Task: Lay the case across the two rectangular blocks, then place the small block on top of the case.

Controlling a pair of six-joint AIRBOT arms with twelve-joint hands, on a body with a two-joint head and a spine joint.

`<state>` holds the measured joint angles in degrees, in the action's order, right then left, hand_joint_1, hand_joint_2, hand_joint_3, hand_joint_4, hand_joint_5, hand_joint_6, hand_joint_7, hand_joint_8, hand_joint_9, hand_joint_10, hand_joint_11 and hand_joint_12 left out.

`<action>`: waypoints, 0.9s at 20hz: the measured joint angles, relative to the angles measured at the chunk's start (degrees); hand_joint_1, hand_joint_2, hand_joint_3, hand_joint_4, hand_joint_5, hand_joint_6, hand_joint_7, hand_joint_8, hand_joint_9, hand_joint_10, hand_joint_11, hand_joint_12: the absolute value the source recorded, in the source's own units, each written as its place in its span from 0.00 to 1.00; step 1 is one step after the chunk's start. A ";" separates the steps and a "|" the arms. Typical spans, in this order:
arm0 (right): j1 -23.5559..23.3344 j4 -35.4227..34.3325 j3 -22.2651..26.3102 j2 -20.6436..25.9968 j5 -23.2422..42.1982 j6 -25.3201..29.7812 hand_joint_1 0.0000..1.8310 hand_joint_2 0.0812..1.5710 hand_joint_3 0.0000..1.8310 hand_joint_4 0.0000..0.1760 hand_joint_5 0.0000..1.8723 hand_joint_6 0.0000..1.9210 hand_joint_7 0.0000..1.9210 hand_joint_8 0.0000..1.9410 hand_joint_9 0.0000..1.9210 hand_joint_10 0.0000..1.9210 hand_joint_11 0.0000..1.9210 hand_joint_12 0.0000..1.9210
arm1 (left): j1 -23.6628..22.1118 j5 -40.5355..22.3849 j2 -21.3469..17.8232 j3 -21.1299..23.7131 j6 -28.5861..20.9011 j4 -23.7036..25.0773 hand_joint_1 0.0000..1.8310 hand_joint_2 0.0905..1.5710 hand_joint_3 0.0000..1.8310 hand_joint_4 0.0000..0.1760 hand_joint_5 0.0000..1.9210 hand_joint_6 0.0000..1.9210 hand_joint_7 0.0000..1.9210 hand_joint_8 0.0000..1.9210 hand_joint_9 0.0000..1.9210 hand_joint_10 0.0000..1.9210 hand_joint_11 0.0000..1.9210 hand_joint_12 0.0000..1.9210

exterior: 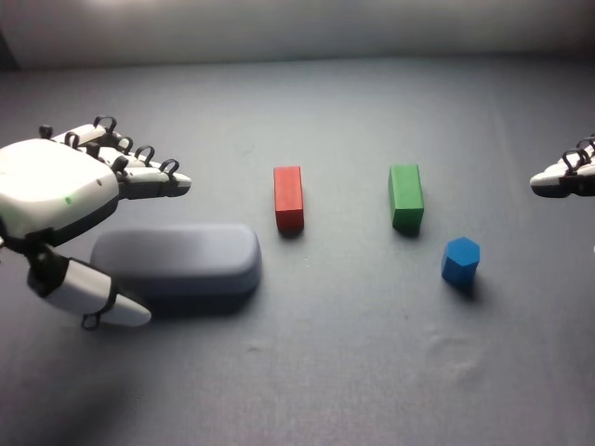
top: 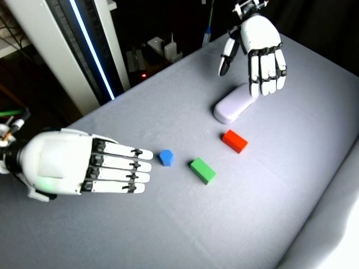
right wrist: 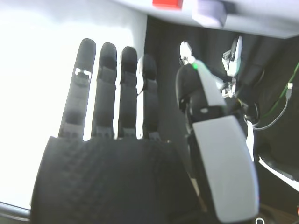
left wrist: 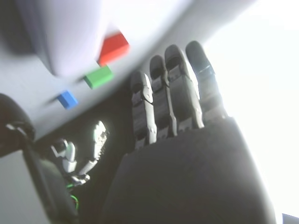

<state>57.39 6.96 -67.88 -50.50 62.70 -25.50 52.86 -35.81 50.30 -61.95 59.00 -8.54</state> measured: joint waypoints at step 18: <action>-0.07 0.17 0.02 0.00 0.00 0.72 0.39 0.86 0.00 0.00 0.26 0.00 0.27 0.00 0.26 0.00 0.08 0.41 | -2.40 -0.59 2.97 -0.24 -1.05 -0.90 0.69 0.66 0.00 0.00 0.51 0.51 0.62 0.36 0.59 0.41 0.53 0.61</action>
<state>57.32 7.14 -67.85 -50.50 62.70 -24.77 50.46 -36.40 53.28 -62.19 57.95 -9.43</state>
